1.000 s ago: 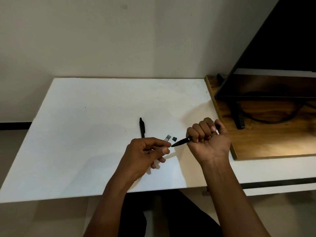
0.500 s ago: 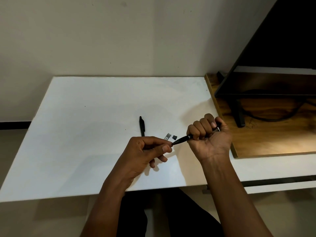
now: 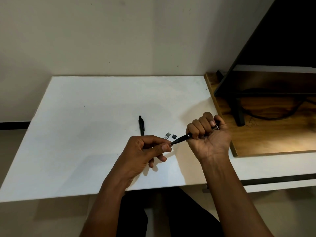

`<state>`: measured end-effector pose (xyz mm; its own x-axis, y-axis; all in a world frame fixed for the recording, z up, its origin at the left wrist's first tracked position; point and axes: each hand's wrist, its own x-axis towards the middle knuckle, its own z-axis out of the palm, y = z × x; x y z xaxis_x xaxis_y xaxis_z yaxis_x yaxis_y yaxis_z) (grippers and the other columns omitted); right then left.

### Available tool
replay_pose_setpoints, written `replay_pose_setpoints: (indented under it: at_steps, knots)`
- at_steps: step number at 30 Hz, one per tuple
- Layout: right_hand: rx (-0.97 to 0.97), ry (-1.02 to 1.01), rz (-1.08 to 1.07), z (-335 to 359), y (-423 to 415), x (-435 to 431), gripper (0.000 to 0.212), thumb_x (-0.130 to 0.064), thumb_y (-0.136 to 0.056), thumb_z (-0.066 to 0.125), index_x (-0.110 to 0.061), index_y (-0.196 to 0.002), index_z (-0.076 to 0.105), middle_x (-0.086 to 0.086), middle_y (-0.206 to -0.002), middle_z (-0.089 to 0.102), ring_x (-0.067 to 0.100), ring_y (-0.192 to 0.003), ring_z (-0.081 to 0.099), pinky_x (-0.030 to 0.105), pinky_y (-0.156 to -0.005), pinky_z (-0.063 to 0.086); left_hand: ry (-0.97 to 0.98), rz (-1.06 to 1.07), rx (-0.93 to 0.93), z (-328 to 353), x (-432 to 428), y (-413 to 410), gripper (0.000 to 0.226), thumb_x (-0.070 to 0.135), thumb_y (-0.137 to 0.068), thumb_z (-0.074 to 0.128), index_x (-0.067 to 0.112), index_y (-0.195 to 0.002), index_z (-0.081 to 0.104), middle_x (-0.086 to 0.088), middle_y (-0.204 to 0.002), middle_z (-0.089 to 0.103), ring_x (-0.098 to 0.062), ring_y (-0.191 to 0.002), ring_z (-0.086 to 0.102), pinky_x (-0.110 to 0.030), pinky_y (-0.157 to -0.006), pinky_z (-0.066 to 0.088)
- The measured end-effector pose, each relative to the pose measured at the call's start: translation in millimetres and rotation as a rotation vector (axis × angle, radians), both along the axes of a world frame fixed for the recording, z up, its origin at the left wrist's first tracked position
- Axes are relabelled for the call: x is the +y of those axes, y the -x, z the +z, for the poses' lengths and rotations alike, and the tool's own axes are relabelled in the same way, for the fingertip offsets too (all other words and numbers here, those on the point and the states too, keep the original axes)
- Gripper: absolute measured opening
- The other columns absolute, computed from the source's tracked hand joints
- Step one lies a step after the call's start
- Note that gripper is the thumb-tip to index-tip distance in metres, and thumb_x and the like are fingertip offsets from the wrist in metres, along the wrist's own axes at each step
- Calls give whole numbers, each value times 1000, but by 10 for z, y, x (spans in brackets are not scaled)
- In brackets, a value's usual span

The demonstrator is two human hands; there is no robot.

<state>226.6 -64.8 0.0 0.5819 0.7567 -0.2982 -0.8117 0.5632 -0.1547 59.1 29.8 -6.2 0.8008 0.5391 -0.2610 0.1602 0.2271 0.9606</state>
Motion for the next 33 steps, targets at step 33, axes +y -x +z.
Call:
replay_pose_setpoints:
  at_steps: [33]
  knots:
    - [-814, 813, 230, -38, 631, 335, 31, -35, -94, 67, -6, -103, 66, 6, -95, 80, 19, -91, 78, 37, -80, 63, -298, 219, 277, 4, 141, 126, 28, 39, -66, 89, 27, -86, 74, 9, -66, 77, -8, -46, 68, -18, -46, 53]
